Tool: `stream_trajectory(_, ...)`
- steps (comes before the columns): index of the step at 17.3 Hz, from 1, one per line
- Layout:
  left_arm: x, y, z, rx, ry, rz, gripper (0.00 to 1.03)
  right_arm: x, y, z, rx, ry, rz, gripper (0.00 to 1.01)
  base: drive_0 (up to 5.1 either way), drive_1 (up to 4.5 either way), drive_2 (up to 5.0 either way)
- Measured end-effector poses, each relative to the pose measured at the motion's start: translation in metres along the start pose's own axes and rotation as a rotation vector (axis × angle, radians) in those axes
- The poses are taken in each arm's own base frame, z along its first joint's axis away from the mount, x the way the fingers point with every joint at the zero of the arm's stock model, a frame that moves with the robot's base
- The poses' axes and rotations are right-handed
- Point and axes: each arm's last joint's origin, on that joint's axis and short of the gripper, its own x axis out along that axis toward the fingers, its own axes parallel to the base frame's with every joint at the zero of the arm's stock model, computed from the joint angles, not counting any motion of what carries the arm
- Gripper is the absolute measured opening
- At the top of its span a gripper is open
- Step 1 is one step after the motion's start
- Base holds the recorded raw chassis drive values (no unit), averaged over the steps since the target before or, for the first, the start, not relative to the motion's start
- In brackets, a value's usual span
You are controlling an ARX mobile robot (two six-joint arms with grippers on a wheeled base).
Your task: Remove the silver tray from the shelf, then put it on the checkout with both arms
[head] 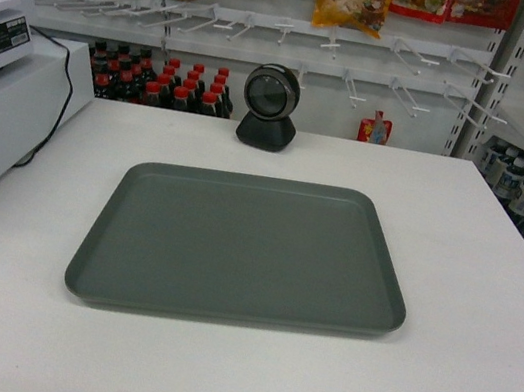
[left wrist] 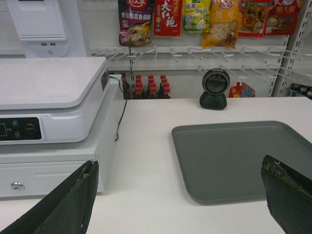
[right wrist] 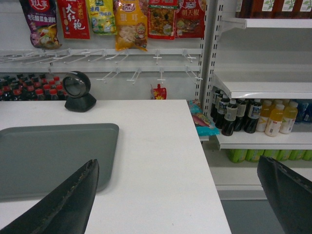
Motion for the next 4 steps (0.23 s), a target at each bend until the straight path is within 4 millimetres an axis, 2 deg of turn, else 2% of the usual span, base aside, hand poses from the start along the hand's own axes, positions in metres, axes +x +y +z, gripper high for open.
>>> stream_trajectory(1,0.0000,0.0000,0.0000,0.000,0.000,0.000,0.97,0.0000,0.0000,0.0000,0.000,0.000,0.000,0.97,0.0,0.00,0.0)
stream_trajectory(4,0.0000,0.0000,0.0000,0.000,0.000,0.000,0.98,0.0000,0.0000,0.0000,0.000,0.000,0.000,0.98,0.0,0.00,0.0)
